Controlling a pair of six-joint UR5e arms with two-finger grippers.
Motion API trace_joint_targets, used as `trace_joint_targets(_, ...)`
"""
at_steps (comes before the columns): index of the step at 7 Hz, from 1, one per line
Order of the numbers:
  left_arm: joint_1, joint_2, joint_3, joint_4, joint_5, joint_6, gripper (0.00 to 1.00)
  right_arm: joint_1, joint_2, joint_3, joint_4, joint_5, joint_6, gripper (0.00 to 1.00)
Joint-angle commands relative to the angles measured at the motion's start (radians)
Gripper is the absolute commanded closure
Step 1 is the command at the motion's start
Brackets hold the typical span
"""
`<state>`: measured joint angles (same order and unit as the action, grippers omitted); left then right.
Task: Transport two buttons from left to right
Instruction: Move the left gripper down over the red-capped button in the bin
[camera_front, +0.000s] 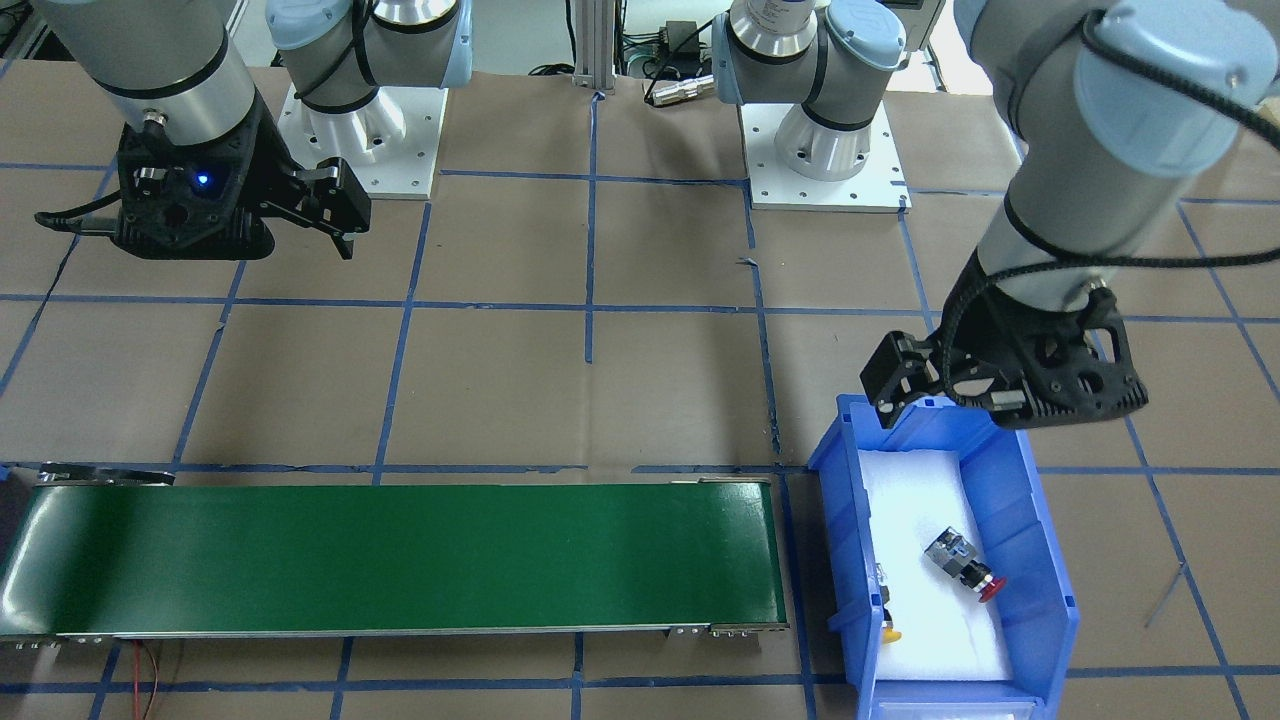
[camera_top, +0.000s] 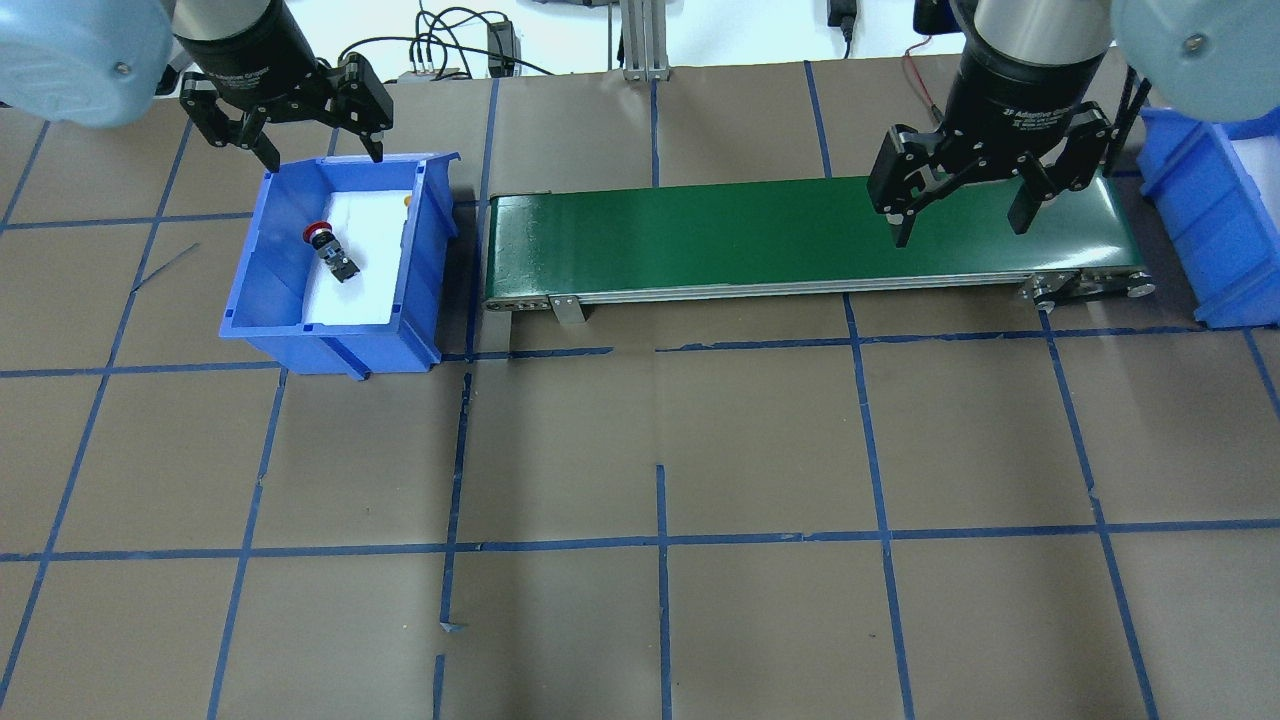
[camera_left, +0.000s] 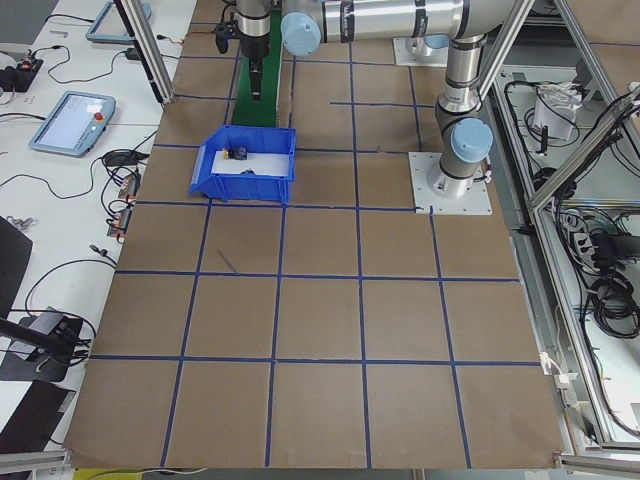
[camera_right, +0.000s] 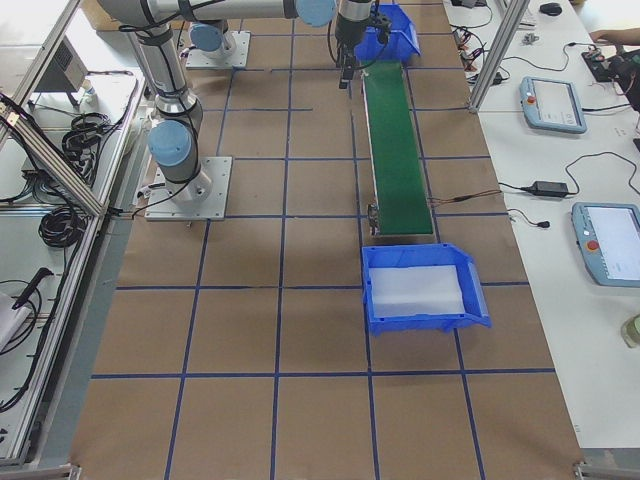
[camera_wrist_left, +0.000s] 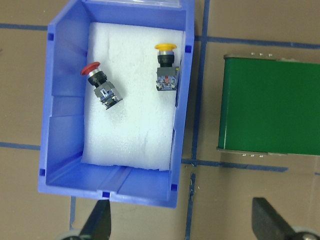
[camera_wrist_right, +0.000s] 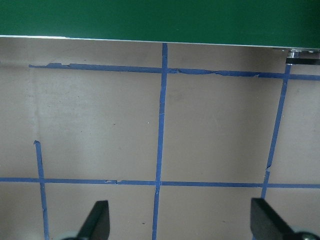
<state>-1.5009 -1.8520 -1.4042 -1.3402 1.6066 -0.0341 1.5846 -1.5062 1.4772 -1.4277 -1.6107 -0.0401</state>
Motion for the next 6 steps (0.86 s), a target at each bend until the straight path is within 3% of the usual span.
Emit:
trace_joint_targets(1,0.014,-0.094,0.001,0.113,-0.002,0.003,0.00,0.000,0.003,0.000,0.000,0.000,0.000,0.00)
trace_joint_targets(6,0.076,-0.159,-0.010,0.162,-0.025,0.112,0.00,0.003,0.007,0.000,-0.008,-0.003,0.000,0.00)
